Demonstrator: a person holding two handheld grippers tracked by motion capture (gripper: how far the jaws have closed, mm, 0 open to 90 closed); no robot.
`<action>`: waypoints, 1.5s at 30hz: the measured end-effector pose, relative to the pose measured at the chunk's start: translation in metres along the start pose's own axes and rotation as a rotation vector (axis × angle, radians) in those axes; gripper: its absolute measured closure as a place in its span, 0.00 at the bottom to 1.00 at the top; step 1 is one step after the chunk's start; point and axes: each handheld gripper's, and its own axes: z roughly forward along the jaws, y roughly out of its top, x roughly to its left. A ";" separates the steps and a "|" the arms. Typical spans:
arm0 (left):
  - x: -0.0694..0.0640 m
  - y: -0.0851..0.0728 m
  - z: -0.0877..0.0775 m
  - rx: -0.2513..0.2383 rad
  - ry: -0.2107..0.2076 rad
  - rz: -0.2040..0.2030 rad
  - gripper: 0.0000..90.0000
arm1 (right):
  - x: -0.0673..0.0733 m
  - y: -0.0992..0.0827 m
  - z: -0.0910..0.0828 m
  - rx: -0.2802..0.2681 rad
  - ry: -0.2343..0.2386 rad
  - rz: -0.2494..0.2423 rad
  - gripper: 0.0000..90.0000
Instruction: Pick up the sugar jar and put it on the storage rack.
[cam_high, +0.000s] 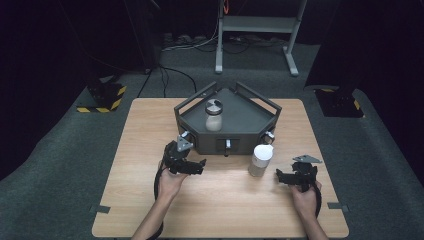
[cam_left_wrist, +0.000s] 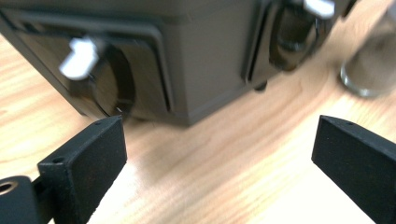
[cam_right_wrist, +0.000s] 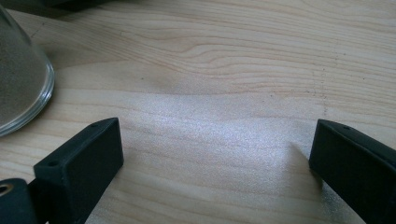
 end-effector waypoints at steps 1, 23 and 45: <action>-0.001 -0.002 0.003 0.008 -0.005 0.004 0.03 | 0.000 0.000 0.000 0.000 0.000 0.000 0.03; -0.012 -0.041 0.038 0.071 0.009 -0.036 0.04 | 0.000 0.000 0.000 0.000 0.000 0.000 0.03; -0.014 -0.053 0.046 0.069 0.041 -0.062 0.04 | -0.001 0.000 0.000 -0.001 0.011 -0.010 0.03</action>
